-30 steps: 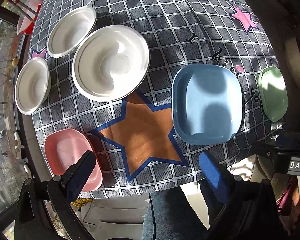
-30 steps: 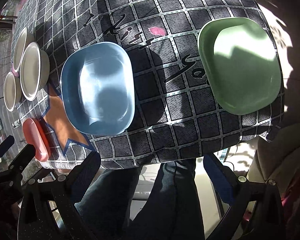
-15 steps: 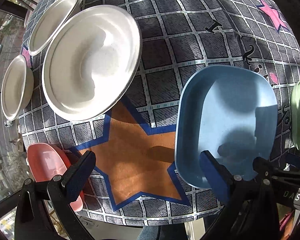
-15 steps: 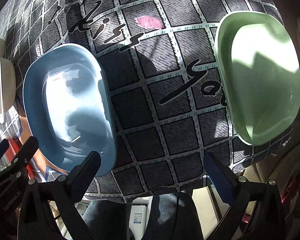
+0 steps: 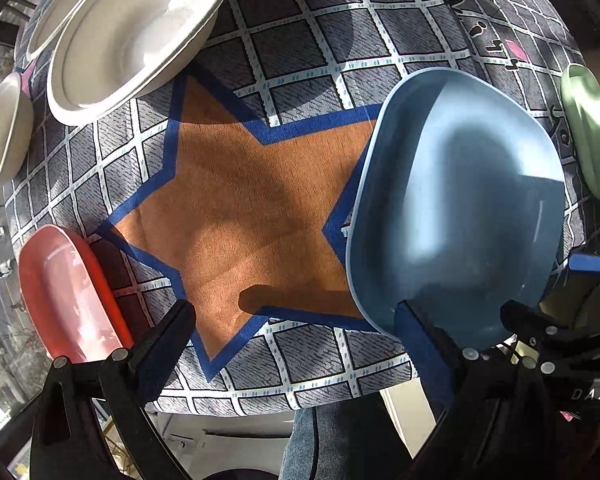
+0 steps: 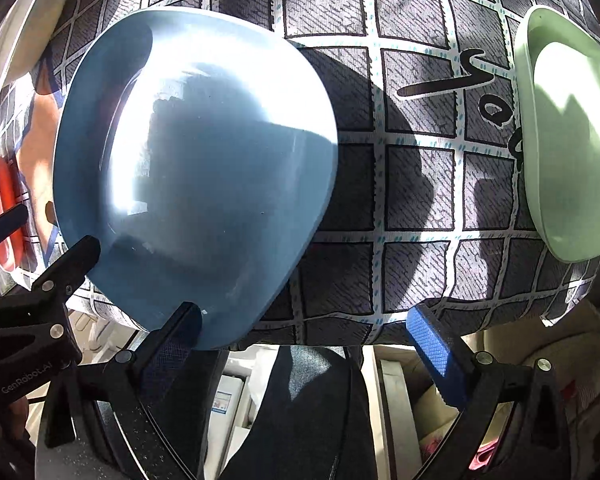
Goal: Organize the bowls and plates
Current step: 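Grasp the blue square bowl rim with the right tool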
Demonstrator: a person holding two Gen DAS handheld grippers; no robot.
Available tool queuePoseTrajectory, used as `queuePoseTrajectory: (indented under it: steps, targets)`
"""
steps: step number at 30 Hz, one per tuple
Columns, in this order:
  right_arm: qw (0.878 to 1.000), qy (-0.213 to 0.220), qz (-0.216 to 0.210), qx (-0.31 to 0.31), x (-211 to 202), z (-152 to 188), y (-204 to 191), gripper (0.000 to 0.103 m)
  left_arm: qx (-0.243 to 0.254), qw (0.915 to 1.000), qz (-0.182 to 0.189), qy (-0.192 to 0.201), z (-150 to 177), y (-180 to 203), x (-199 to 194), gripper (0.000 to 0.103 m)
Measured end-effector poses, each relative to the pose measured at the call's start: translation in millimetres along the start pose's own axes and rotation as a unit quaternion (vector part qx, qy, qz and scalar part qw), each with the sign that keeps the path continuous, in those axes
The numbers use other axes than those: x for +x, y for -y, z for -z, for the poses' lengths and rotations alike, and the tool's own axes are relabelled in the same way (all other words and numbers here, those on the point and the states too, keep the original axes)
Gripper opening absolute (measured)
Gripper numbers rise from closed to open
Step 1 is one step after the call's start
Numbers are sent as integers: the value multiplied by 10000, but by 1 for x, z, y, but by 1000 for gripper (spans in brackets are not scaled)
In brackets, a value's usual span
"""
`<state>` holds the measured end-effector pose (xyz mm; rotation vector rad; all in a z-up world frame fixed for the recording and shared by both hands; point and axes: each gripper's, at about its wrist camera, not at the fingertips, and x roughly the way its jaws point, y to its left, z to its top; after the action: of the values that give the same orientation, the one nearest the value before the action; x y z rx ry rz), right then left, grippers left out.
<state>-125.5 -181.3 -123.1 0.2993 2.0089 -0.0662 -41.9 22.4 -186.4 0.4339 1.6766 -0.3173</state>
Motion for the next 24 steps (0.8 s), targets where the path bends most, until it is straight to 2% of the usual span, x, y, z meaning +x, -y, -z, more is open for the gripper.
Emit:
queuePoseTrajectory:
  steps: [3, 8, 12, 13, 15, 19, 22, 24]
  targets:
    - [9978, 225, -349, 525, -5, 2, 18, 103, 121, 9989, -215, 394, 5, -1, -17, 100]
    - [9848, 418, -718, 1523, -7, -18, 39, 103, 317, 9973, -213, 629, -27, 7, -19, 100]
    - [9809, 325, -733, 1771, 12, -20, 45, 103, 705, 9953, -299, 585, -40, 22, -8, 100]
    - [9803, 308, -721, 1811, 20, -16, 42, 103, 834, 9941, -421, 555, -51, 34, -16, 100]
    - [9796, 231, -709, 1867, 23, -28, 39, 103, 1069, 9909, -531, 629, -44, 40, -10, 102]
    - [9797, 273, -511, 1921, 33, -29, 37, 103, 1086, 9913, -273, 689, -47, 28, -2, 103]
    - [9782, 325, -482, 1994, 32, -22, 33, 103, 750, 9959, 129, 487, -54, 5, 2, 103]
    - [9775, 316, -450, 2036, 28, -22, 32, 103, 598, 9970, 171, 472, -55, 1, 5, 103]
